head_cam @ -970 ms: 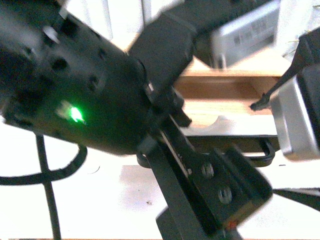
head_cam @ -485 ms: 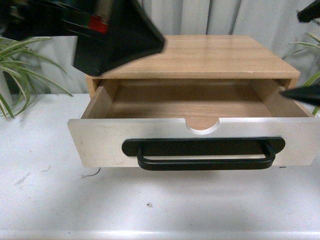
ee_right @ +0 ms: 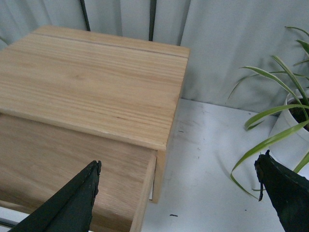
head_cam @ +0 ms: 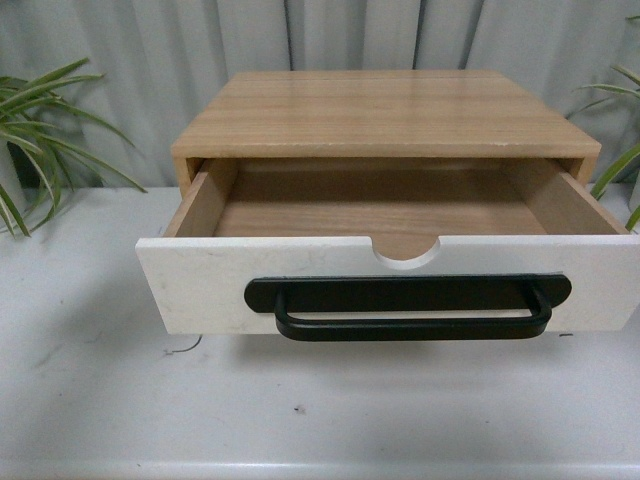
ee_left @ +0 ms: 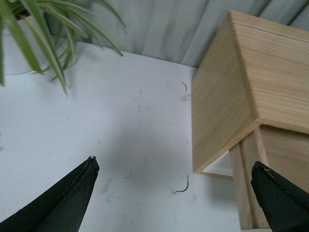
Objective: Pull drawer
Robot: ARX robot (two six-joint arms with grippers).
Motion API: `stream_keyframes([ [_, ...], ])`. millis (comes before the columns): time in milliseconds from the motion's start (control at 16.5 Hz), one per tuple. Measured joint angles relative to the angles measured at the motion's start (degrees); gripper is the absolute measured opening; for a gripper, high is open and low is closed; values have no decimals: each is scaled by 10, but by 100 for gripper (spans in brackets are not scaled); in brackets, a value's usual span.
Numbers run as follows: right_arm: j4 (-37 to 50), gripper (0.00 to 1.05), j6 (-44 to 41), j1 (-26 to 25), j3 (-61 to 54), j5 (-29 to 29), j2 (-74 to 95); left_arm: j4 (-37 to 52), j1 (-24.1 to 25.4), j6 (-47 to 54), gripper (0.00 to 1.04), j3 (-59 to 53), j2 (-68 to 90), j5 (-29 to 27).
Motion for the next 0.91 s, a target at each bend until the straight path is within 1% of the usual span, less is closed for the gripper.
stream_keyframes([
  [121,-3,98,34,-5,-1,2,-27,-14,36,4,98,-18,-43,6],
  [182,54,95,49,-7,-19,28,-32,-14,44,12,98,-18,-56,6],
  [242,160,81,66,-7,-83,93,-57,-14,46,23,98,-19,-65,6],
  [303,200,70,74,-7,-132,110,-86,134,47,52,87,-72,-75,19],
  [364,205,57,80,-7,-170,117,-121,212,38,70,76,-130,-104,19],
  [424,205,44,83,-7,-202,117,-156,265,26,81,64,-176,-131,15],
  [485,210,33,83,-7,-228,116,-183,284,20,87,51,-197,-150,6],
  [545,214,2,85,-7,-308,116,-251,278,-32,87,2,-273,-224,-53],
  [667,210,2,85,-7,-324,116,-276,273,-49,90,2,-289,-250,-56],
  [909,182,2,85,-7,-360,116,-337,242,-45,90,2,-325,-311,-63],
])
